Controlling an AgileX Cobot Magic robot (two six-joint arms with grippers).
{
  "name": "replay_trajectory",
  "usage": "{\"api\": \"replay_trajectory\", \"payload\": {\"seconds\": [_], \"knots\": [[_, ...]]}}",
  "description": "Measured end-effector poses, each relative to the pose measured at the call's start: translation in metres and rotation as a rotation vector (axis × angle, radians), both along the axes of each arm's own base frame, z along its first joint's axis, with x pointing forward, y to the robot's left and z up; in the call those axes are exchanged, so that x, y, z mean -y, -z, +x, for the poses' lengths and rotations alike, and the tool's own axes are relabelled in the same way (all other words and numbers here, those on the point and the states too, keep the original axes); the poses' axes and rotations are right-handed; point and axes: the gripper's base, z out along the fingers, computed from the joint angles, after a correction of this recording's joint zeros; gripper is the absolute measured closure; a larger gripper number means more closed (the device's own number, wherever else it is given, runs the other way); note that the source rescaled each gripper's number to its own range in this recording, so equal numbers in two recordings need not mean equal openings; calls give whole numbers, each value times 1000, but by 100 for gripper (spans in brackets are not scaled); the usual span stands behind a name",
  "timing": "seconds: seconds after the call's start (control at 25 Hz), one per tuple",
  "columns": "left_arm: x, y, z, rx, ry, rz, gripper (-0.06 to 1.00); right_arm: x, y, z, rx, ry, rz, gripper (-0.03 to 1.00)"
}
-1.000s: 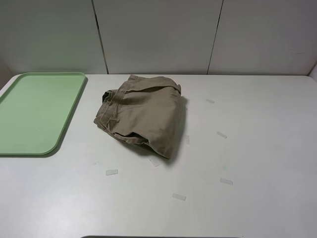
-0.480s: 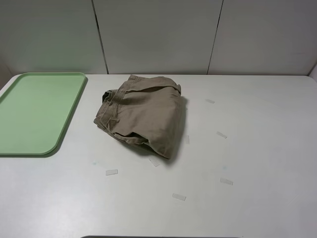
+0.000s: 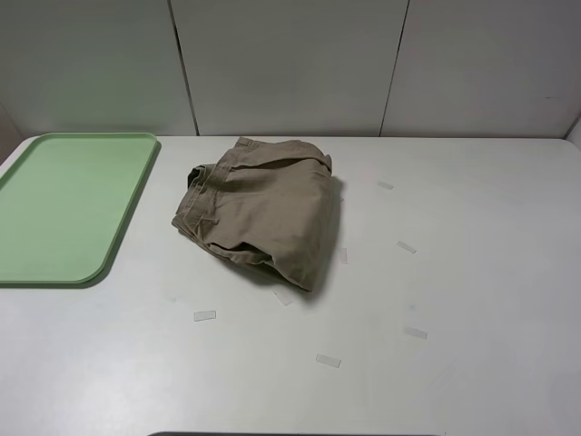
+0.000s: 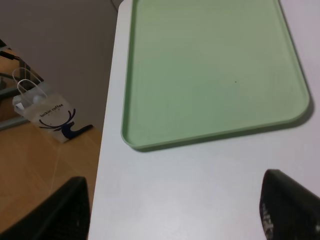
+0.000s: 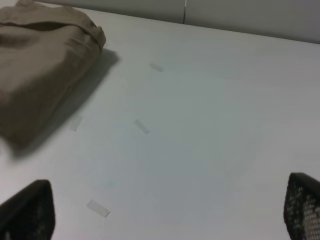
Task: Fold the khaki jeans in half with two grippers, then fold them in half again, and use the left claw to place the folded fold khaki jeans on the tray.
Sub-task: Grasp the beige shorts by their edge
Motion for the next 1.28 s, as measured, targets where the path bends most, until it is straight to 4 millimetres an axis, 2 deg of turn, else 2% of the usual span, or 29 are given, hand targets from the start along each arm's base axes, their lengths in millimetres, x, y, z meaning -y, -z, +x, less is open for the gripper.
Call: {"api": "replay_trajectory", "payload": {"seconds": [0.64, 1.04, 1.16, 1.28], "knots": [[3, -5, 3, 61, 31, -9, 22, 0, 0, 0, 0, 0, 1, -3], [18, -3, 5, 48, 131, -158, 22, 0, 0, 0, 0, 0, 1, -3], [25, -7, 16, -19, 156, -198, 22, 0, 0, 0, 0, 0, 1, -3], [35, -12, 38, -109, 185, -251, 22, 0, 0, 0, 0, 0, 1, -3]]}}
